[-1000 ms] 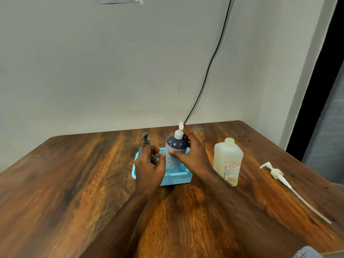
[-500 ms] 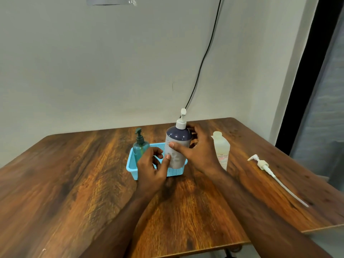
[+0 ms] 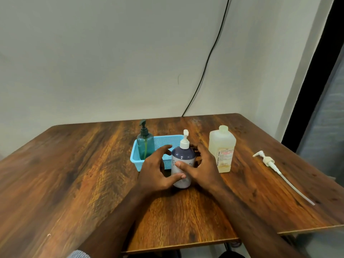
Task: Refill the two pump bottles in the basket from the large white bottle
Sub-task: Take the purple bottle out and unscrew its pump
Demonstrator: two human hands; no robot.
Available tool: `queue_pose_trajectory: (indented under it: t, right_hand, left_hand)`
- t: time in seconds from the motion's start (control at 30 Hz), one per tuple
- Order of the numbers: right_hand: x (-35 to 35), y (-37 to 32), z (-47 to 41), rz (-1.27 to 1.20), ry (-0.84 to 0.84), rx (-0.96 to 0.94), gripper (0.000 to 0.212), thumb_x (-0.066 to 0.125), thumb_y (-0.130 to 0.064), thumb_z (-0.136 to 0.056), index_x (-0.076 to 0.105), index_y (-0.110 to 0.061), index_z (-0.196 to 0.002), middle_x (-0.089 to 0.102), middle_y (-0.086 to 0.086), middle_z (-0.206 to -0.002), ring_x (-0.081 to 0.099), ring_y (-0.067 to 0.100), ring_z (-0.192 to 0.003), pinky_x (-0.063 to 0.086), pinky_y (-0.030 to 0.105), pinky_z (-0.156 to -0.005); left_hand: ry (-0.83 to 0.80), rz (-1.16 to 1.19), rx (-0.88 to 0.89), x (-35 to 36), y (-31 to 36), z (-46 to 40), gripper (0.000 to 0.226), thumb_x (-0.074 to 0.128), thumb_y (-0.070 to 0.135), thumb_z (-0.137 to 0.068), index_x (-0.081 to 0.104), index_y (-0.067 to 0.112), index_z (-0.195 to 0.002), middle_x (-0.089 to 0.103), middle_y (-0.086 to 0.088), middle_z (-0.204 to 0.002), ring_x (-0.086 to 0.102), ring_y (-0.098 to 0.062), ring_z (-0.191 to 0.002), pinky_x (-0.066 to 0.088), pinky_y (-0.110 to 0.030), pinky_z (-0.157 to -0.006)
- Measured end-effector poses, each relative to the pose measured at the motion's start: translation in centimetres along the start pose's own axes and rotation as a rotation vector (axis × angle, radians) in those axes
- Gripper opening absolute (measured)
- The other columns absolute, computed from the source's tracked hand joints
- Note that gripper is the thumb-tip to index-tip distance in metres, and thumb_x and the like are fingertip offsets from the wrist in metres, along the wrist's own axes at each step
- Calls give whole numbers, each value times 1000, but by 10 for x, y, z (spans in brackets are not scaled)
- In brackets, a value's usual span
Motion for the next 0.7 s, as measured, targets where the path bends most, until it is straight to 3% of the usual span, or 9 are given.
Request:
queue_pose_trajectory:
  t: [0.1,0.2,0.37,0.43,0.57,0.7]
  right_hand:
    - [6,6,0,1,-16,-24,73,87,-42,-69,47,-39,-131,54,-25,-129,52,-6,-119,52,15,-90]
    - [9,10,2,-50,-10,-67,69,86,-40,-72,49,-39,-131,55,-24,-131,53,-2,-122,51,16,-93]
    - [8,8,3,-157,20,-104,54,63,-51,-86,53,-26,-134,58,-11,-134,58,7,-122,53,21,-89]
    - [7,3,0,-146,67,-129,53,63,-50,-86,55,-24,-132,59,-9,-131,59,10,-119,55,24,-89]
    - [7,-13,-18,-145,185,-167,46,76,-44,-78,61,-24,-116,64,-12,-113,63,15,-109,59,34,-83]
    - [14,-15,-31,-147,205,-121,37,89,-30,-72,65,-20,-100,69,-10,-96,68,15,-92,61,35,-75]
  left_hand:
    - [2,114,18,3,-3,0,87,80,56,-70,52,15,-142,60,20,-126,61,0,-112,53,-16,-82]
    - [0,180,20,4,-5,2,84,74,60,-76,53,12,-141,64,10,-130,62,-8,-118,54,-25,-90]
    - [13,258,-30,7,-5,1,65,65,46,-86,56,8,-138,69,0,-125,64,2,-86,46,-11,-74]
    - [33,242,-44,9,-4,0,65,66,49,-85,57,11,-138,68,3,-125,63,2,-86,45,-11,-71]
    - [22,234,-41,11,1,-14,68,71,54,-81,59,16,-136,67,8,-126,65,-11,-112,57,-26,-82]
    - [-4,269,12,17,-2,-20,54,85,33,-77,65,13,-123,71,4,-113,69,-20,-104,59,-42,-81]
Point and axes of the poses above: each hand's wrist, its own z-axis away from the middle knuckle, its own x-axis out of the palm, y = z × x, the point moved 1 cm from there along -z, towards the middle knuckle
